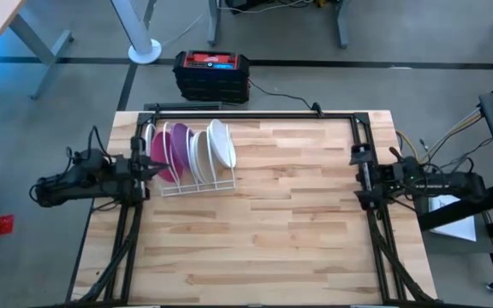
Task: Sort dishes
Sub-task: Return to Home Position
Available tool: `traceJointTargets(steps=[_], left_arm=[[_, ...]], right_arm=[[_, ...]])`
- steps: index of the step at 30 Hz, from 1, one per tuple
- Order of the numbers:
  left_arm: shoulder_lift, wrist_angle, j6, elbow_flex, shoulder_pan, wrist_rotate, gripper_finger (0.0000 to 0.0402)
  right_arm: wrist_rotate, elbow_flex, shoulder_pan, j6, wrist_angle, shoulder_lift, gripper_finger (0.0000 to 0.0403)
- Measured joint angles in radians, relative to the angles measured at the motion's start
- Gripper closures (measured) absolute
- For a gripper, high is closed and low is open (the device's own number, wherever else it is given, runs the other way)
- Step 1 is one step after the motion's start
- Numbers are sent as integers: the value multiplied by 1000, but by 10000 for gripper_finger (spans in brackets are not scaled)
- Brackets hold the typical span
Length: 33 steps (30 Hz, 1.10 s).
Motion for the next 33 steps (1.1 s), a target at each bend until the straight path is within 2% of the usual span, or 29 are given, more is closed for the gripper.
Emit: traceJointTargets(steps=[10, 19, 33], left_arm=[[0, -7, 0, 7, 0, 0, 401], [0, -9, 0, 2, 0, 0, 401], [1, -14, 0, -14, 0, -3, 401]], right_arm=[[-52, 0, 0, 49, -45, -136, 59], [-52, 1, 0, 46, -210, -235, 59], [-41, 1, 0, -40, -518, -257, 59]])
